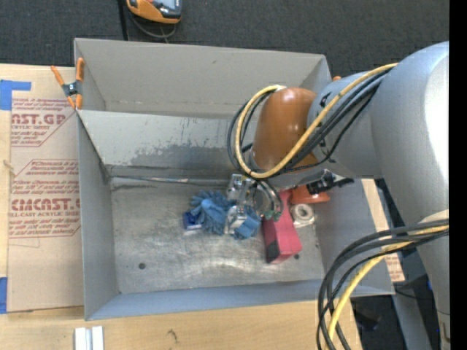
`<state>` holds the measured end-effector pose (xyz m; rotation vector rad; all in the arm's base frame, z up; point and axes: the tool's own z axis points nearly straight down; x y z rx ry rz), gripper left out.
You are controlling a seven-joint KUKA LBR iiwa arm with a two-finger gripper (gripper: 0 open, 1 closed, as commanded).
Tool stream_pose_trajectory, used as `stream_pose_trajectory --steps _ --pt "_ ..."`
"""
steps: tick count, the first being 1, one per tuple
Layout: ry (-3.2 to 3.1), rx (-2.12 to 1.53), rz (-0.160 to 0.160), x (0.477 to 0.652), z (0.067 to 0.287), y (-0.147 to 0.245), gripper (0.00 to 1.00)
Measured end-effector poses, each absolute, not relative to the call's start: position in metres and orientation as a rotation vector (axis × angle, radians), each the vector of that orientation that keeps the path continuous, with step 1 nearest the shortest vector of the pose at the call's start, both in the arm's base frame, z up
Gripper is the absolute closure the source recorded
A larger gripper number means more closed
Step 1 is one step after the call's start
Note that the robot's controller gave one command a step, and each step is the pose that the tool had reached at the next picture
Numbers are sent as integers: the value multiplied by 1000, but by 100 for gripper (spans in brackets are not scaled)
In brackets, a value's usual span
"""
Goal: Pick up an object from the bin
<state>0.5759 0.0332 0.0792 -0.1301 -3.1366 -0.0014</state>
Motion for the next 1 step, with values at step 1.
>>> stream_pose_trajectory --steps 1 --pt "-3137 -130 -1 576 79 33 100"
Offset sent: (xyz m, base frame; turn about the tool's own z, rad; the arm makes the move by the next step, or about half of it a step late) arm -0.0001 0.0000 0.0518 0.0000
